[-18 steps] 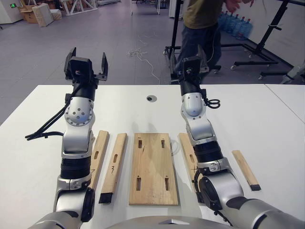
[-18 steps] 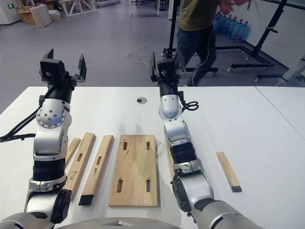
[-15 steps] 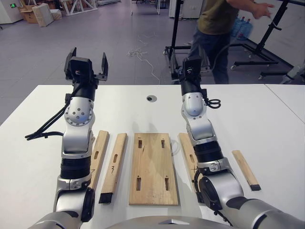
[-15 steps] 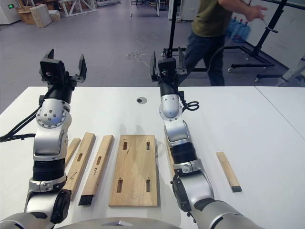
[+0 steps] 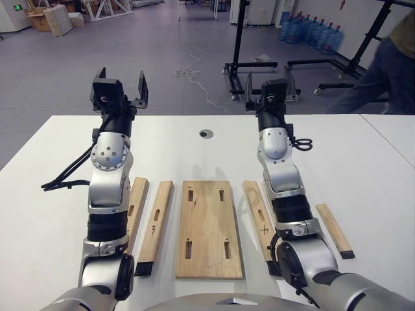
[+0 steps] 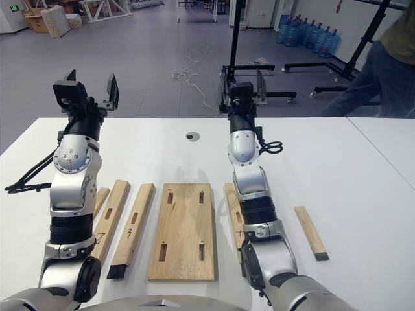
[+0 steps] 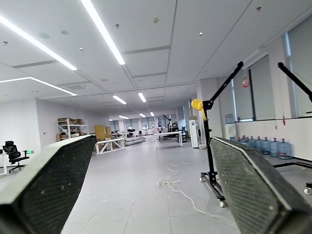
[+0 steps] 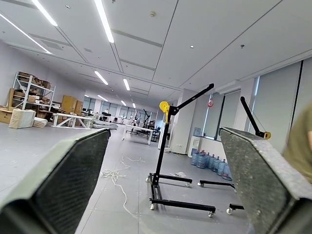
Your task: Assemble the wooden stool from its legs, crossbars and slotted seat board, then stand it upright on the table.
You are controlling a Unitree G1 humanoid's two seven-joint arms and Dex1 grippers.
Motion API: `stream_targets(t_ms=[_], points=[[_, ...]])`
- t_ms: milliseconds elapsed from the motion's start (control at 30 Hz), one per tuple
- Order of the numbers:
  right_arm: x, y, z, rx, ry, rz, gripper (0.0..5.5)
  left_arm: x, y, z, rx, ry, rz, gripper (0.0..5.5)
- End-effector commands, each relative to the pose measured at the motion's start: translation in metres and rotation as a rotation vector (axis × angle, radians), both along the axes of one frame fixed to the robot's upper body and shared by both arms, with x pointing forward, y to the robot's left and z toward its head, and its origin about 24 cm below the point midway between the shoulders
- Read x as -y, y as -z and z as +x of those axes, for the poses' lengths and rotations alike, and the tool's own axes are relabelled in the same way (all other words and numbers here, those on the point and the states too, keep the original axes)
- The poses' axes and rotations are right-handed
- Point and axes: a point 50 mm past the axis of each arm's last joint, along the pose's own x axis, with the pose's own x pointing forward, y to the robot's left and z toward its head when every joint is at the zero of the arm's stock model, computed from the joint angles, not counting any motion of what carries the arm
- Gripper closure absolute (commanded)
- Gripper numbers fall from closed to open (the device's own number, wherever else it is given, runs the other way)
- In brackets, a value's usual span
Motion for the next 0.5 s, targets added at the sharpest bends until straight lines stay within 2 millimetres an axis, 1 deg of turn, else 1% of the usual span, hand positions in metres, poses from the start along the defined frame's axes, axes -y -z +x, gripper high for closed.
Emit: stream_targets(t_ms=[33, 100, 267, 500], points=[[-0.0107, -0.0074, 0.0043, 0.018, -0.046, -0.022, 1.38, 0.0024, 0.0031, 0.0027, -0.016, -0.013, -0.018, 1.23], [-0.0139, -0.0077, 0.0048, 0.025, -0.059, -0.027, 1.38, 0.0016, 0.0046, 0.0028, -0.023, -0.021, -0.019, 1.23], [-0.0136, -0.0068, 0.0076, 0.032, -0.065, -0.034, 1.38, 0.0024, 0.0012, 0.0071, -0.002, -0.033, 0.007, 1.23], [-0.017, -0.012, 0.0137, 0.051, -0.085, -0.033, 1.38, 0.001, 0.0016, 0.0072, 0.015, -0.057, 0.015, 1.23]])
